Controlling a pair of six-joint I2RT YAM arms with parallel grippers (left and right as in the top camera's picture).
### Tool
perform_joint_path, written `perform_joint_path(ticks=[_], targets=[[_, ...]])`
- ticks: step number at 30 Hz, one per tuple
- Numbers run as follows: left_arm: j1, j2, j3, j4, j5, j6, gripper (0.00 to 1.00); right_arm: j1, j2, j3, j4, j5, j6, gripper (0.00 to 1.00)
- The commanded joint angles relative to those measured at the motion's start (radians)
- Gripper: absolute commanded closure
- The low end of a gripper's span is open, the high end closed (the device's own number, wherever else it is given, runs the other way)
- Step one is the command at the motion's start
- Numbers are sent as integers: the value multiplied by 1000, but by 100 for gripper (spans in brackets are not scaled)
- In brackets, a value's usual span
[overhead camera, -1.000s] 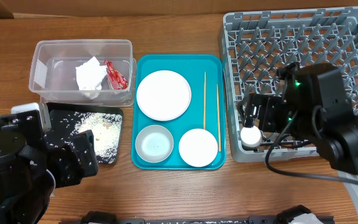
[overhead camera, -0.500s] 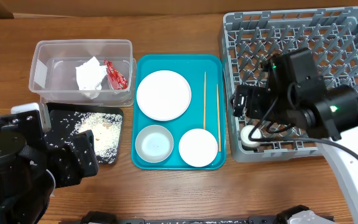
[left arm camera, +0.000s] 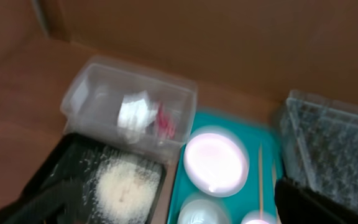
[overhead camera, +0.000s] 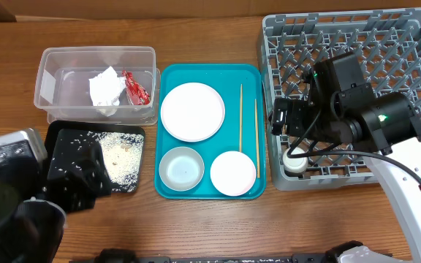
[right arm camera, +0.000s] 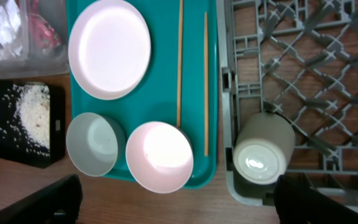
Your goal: Sort waste into correct bins and load items into the dishwasher
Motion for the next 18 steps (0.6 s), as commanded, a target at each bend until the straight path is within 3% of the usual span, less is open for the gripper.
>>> perform_joint_path(ticks=[1, 10, 18], targets=[[11, -130, -256, 209, 40, -9, 0, 4, 3, 3, 4, -6, -6, 0], [8, -504, -934, 774, 161, -3, 0, 4, 3, 3, 4, -6, -6, 0], [8, -720, -1310, 986, 215, -2, 0, 4, 3, 3, 4, -6, -6, 0]])
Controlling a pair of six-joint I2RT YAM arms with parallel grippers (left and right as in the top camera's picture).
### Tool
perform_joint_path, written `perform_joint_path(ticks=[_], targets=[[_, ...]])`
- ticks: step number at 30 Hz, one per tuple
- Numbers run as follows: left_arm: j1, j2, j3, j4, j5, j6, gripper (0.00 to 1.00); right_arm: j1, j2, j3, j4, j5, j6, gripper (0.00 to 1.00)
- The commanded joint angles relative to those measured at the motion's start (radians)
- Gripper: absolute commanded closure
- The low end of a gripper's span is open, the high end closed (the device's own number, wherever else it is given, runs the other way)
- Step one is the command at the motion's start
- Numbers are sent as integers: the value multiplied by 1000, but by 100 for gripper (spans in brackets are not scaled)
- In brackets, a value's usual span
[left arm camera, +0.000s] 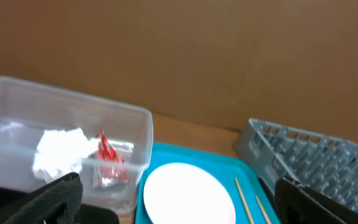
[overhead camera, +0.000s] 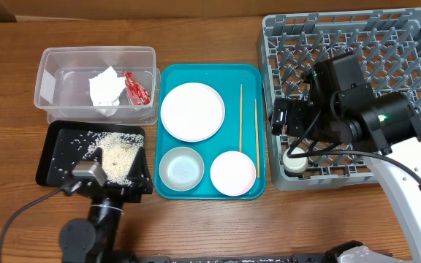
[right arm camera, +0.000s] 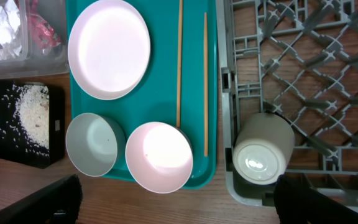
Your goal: Sort waste into correct bins and load items into the dishwasher
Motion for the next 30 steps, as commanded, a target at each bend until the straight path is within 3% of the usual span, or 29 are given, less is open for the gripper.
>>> perform_joint_path(ticks=[1, 10, 30], targets=[[4, -80, -112, 42, 58, 2, 0, 4, 3, 3, 3, -6, -6, 0], [-11, -127, -340, 244, 93, -17, 0, 4, 3, 3, 3, -6, -6, 0], [-11, -124, -349, 200, 83, -13, 0, 4, 3, 3, 30, -10, 1, 0]])
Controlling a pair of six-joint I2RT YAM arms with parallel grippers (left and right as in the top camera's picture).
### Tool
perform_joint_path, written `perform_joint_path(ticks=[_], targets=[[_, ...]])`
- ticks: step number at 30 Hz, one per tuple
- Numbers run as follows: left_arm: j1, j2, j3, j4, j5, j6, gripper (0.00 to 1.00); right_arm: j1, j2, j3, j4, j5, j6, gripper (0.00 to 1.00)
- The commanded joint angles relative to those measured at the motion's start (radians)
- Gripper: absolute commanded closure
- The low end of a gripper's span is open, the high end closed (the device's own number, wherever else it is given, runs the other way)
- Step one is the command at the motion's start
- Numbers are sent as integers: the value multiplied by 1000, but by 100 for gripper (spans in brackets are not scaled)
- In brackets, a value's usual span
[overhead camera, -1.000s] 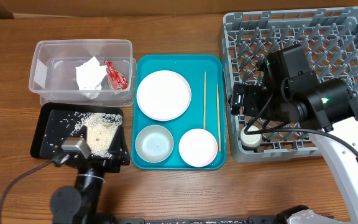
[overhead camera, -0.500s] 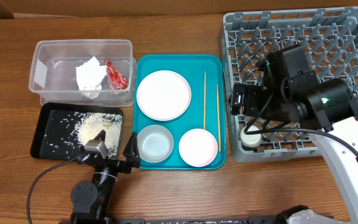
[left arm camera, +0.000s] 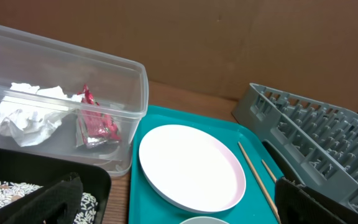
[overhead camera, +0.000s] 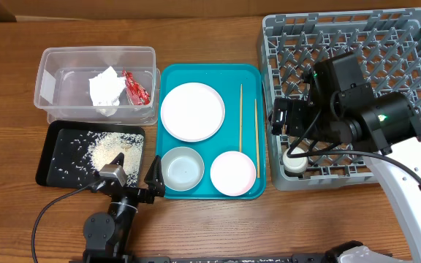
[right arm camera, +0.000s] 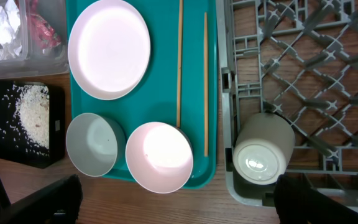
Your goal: Sort waste into correct bins and load items into the dishwasher
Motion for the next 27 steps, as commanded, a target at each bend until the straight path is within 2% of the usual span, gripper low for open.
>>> perform_joint_path(ticks=[1, 2, 4, 6, 9, 11, 15, 20, 27], targets=[[-9, -10, -4, 0, 8, -10, 0, 4, 2, 3, 47, -20, 9, 0], [-9, -10, -4, 0, 8, -10, 0, 4, 2, 3, 67, -58, 9, 0], [-9, -10, -4, 0, 8, -10, 0, 9, 6, 3, 76, -169, 8, 7], [-9, -10, -4, 0, 8, -10, 0, 34, 10, 0, 60, -199, 8, 9], [-9, -10, -4, 0, 8, -10, 0, 111, 14, -31, 33, -154, 8, 14], [-9, -10, -4, 0, 8, -10, 0, 191, 14, -89, 35, -90, 9, 20], [-9, -10, -4, 0, 8, -10, 0, 322, 14, -250, 77, 91, 114, 21], [-9, -10, -4, 0, 8, -10, 0, 358, 16, -456, 252, 130, 122, 20], [-9, -10, -4, 0, 8, -10, 0, 358, 40, -659, 526, 134, 51, 33]])
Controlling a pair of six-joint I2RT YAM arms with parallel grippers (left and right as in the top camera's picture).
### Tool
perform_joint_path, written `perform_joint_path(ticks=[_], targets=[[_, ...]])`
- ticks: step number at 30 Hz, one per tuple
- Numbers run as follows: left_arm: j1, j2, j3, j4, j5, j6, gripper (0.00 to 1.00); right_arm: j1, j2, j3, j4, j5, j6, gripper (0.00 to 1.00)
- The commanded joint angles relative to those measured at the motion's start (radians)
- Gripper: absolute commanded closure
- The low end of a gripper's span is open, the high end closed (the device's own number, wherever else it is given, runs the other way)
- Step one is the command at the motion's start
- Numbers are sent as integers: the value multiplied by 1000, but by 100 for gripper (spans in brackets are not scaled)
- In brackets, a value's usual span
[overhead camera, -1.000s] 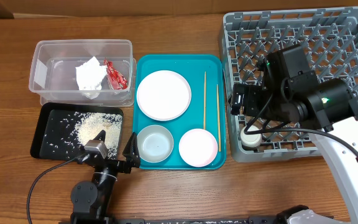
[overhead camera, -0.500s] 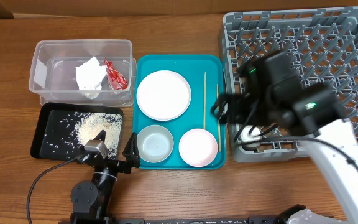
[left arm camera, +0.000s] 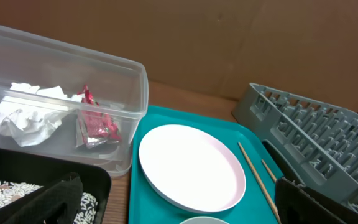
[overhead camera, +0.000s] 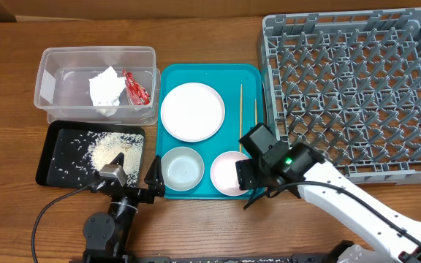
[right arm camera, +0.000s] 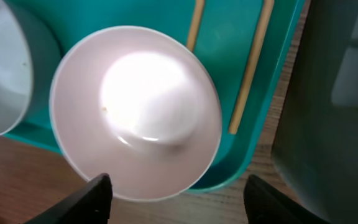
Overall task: Sort waste into correct bins and load items into the dishwasher
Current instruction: 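Move the right gripper to the pink bowl and grasp its rim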
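On the teal tray (overhead camera: 210, 73) lie a white plate (overhead camera: 191, 111), a grey bowl (overhead camera: 181, 168), a pink bowl (overhead camera: 229, 169) and two chopsticks (overhead camera: 241, 117). My right gripper (right arm camera: 179, 199) is low at the tray's front right and open. Its fingers (right arm camera: 98, 190) stand either side of the pink bowl's (right arm camera: 135, 112) near rim. My left gripper (overhead camera: 137, 172) rests open at the table front, between the black rice tray (overhead camera: 57, 157) and the grey bowl. It holds nothing. The grey dish rack (overhead camera: 357, 88) is at the right. The right arm hides the rack's front left corner.
A clear bin (overhead camera: 97, 50) at the back left holds a crumpled tissue (overhead camera: 105, 89) and a red wrapper (overhead camera: 136, 88). The black tray holds scattered rice. The rack wall (right arm camera: 334, 93) stands close to the right of the right gripper.
My right arm was high over the rack's front left corner; now it is low over the pink bowl at the tray's front. The cup in that corner no longer shows. Left arm unchanged.
My left arm was at the table's left edge over the black tray, then at the front below it, then settled between black tray and teal tray. My right arm stayed above the rack by a white cup, and now it is down at the pink bowl.
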Motion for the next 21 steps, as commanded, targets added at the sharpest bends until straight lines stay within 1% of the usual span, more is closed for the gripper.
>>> perform_joint_path(ticks=[1, 3, 7, 11, 13, 17, 18, 19, 20, 21], targets=[[-9, -10, -4, -1, 8, -10, 0, 0, 18, -59, 77, 27, -28, 34], [-9, -10, -4, -1, 8, -10, 0, 0, 39, -66, 86, 30, -28, 36], [-9, -10, -4, -1, 8, -10, 0, 0, 89, -66, 90, 25, -51, 47], [-9, -10, -4, -1, 8, -10, 0, 0, 111, -66, 72, 24, -58, 56], [-9, -10, -4, -1, 8, -10, 0, 0, 121, -66, 69, 24, -58, 67], [-9, -10, -4, -1, 8, -10, 0, 0, 134, -66, 56, 10, -85, 71], [-9, -10, -4, -1, 8, -10, 0, 0, 136, -66, 52, 10, -84, 73], [-9, -10, -4, -1, 8, -10, 0, 0, 137, -66, 46, 10, -84, 76], [-9, -10, -4, -1, 8, -10, 0, 0, 137, -66, 44, 10, -84, 82], [-9, -10, -4, -1, 8, -10, 0, 0, 137, -66, 43, 11, -84, 91]])
